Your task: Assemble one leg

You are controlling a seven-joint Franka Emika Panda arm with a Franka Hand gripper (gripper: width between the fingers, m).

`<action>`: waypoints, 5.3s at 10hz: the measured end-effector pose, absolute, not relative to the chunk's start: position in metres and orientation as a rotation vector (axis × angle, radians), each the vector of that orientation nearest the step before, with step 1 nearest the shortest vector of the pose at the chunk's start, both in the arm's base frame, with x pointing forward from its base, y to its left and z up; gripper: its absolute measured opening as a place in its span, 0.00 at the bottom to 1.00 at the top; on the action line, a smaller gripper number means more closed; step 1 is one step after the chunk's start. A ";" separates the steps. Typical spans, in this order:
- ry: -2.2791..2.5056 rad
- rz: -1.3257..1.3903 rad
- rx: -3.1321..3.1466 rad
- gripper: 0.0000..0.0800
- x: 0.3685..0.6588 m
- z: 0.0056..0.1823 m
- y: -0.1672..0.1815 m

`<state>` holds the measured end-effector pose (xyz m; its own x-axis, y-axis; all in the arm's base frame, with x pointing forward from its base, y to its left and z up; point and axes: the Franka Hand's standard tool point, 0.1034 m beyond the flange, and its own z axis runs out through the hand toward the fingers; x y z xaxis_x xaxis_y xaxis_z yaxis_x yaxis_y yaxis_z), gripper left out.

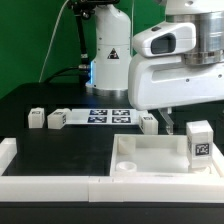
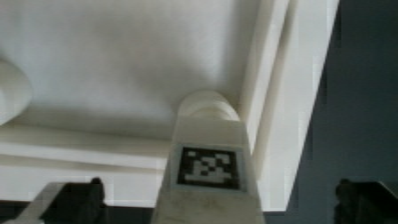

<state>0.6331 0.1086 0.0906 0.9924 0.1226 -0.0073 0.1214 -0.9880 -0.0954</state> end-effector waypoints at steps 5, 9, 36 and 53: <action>-0.161 0.020 -3.043 0.81 0.643 0.081 0.098; -0.163 0.018 -3.042 0.37 0.643 0.081 0.100; 0.879 0.049 -2.903 0.81 0.637 0.078 0.123; 0.763 0.033 -2.941 0.36 0.639 0.076 0.118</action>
Offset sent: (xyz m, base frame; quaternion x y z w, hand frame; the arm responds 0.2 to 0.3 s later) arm 0.0228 -0.0096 -0.0080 0.0098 0.0011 0.0037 0.9999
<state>0.6394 0.1182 0.0765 0.8740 -0.4837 -0.0464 -0.4859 -0.8690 -0.0939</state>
